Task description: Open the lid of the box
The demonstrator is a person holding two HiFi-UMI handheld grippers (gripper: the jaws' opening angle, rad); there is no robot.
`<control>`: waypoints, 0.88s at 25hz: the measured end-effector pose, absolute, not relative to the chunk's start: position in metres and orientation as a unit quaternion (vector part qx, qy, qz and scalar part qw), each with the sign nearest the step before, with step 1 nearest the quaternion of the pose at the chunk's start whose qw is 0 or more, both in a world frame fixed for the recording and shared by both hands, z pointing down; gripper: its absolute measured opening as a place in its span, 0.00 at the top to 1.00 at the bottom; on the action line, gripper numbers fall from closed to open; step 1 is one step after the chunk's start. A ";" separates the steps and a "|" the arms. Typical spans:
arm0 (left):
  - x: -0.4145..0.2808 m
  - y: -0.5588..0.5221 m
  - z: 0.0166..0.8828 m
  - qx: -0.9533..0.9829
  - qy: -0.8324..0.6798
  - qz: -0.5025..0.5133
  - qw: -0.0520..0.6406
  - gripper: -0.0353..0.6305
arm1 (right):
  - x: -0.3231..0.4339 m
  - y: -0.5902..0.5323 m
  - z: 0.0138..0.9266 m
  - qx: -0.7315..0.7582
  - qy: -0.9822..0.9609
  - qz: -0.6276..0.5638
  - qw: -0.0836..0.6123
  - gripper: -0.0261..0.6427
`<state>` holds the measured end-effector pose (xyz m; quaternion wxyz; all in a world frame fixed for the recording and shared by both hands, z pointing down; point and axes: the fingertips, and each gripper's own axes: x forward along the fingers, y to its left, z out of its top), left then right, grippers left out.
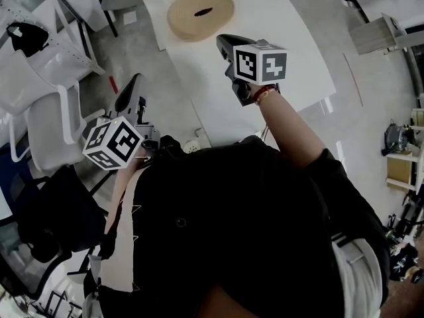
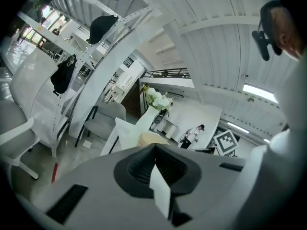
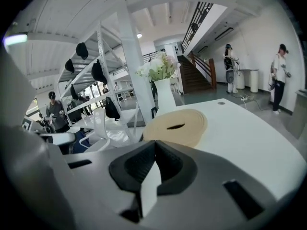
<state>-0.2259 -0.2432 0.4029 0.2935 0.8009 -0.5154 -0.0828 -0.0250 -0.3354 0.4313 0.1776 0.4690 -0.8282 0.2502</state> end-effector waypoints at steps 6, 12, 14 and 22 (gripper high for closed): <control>-0.229 -0.247 0.406 0.797 -0.521 -0.081 0.294 0.93 | -0.028 -0.354 0.432 0.466 -0.830 0.224 0.208 0.90; -0.238 -0.248 0.411 0.792 -0.529 -0.076 0.295 0.93 | -0.040 -0.367 0.436 0.447 -0.837 0.228 0.219 0.84; -0.241 -0.249 0.413 0.789 -0.532 -0.079 0.297 0.93 | -0.045 -0.370 0.437 0.441 -0.839 0.210 0.241 0.82; -0.249 -0.245 0.423 0.779 -0.543 -0.076 0.306 0.93 | -0.067 -0.378 0.447 0.392 -0.858 0.146 0.298 0.71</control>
